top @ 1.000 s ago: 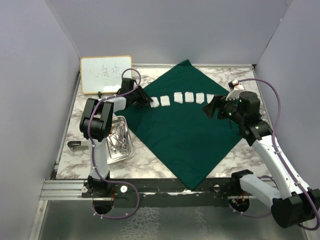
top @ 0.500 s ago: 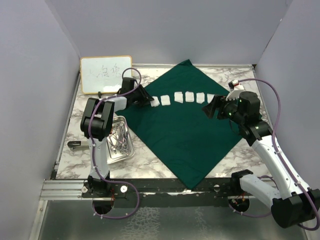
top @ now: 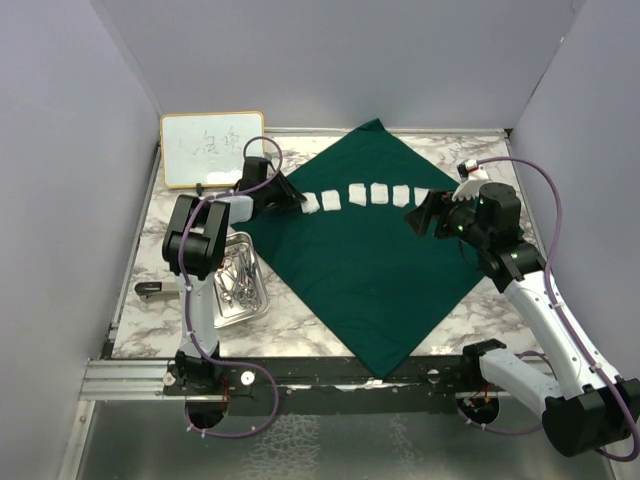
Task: Prepare the surgical pack
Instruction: Adjust the medical item in the surgical kit.
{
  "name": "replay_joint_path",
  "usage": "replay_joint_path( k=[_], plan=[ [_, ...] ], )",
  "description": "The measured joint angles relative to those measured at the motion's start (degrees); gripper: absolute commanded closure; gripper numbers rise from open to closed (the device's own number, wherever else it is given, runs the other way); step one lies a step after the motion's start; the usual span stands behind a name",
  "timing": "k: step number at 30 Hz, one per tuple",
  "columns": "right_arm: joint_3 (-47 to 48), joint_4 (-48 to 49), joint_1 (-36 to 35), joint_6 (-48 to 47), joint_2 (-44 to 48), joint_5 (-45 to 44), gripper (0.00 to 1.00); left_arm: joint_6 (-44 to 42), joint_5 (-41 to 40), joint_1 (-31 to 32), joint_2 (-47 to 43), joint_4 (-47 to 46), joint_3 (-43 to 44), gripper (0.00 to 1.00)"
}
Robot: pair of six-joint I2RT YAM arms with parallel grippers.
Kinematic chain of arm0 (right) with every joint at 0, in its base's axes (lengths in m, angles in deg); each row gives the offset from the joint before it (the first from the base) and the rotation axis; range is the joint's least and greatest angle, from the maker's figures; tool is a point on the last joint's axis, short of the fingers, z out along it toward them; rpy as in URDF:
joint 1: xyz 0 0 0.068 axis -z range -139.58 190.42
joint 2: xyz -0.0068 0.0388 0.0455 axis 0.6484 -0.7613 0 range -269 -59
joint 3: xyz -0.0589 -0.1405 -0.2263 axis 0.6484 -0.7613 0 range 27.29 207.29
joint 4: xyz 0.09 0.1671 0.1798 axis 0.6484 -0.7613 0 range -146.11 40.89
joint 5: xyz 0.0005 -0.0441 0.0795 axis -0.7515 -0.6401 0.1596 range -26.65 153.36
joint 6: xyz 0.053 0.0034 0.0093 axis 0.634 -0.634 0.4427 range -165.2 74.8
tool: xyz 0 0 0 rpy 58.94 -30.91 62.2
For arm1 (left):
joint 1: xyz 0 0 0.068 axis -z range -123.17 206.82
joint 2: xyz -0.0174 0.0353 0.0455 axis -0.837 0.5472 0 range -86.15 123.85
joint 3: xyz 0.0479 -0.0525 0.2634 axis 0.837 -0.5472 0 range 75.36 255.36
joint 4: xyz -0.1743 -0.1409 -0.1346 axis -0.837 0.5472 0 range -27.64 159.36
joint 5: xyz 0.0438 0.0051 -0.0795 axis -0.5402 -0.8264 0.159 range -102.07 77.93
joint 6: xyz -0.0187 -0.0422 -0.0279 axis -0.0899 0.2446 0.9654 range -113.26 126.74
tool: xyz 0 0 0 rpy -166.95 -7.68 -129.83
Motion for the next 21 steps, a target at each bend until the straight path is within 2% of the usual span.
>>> replay_joint_path(
  k=[7,21],
  plan=[
    [0.0,0.0,0.0,0.0,0.0,0.0,0.24,0.5,0.2,-0.2,0.0,-3.5,-1.9,0.79],
    [0.0,0.0,0.0,0.0,0.0,0.0,0.25,1.5,1.6,-0.6,-0.3,-5.5,-3.7,0.98]
  ],
)
